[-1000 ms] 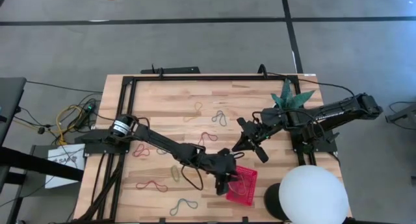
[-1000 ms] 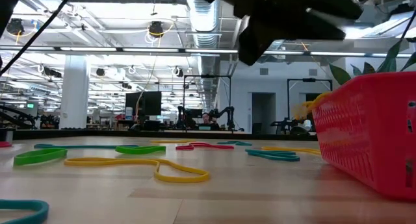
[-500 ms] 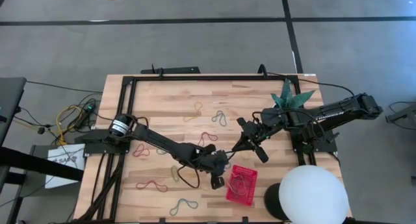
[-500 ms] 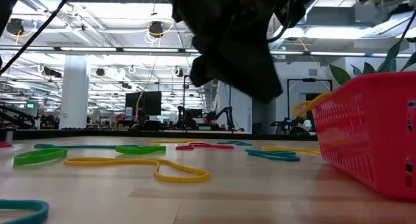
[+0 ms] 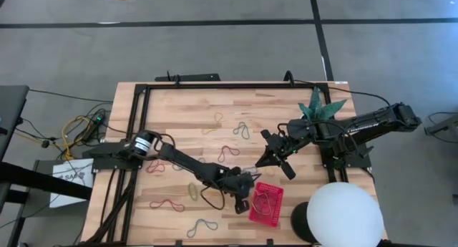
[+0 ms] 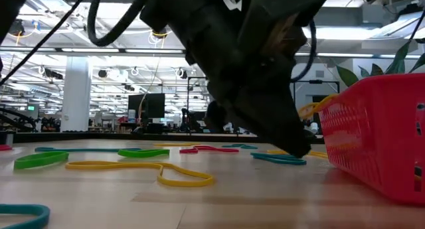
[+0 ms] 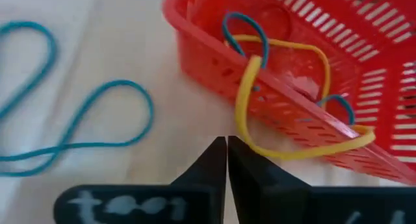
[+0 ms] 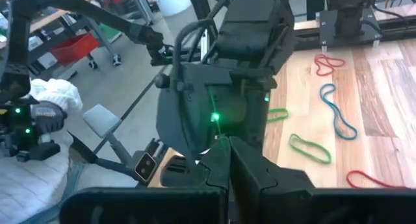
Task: Pick and place items into bin
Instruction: Adjust the yellow rubber band in the red bin
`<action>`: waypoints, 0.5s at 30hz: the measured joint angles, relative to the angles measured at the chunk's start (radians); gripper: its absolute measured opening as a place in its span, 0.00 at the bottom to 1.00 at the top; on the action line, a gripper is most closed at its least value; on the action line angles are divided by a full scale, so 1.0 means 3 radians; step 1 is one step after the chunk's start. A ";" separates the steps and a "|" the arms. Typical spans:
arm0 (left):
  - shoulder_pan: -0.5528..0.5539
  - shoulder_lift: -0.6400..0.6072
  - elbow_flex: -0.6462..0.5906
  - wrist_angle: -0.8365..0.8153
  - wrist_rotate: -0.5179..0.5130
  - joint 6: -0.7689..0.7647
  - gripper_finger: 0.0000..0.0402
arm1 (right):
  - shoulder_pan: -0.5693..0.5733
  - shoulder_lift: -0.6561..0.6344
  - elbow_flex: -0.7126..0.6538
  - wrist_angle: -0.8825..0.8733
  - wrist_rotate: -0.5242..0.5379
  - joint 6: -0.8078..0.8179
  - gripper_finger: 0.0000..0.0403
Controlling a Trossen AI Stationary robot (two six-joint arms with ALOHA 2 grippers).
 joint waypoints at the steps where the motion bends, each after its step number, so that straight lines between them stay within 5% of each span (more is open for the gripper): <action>1: 0.0003 0.0007 -0.0001 0.0047 0.0044 -0.0006 0.01 | -0.0001 0.0000 0.0000 0.0009 0.0000 -0.0001 0.00; 15: 0.0015 -0.0287 0.0001 0.0127 -0.0027 0.0061 0.00 | -0.0001 0.0000 0.0001 -0.0012 0.0000 0.0002 0.00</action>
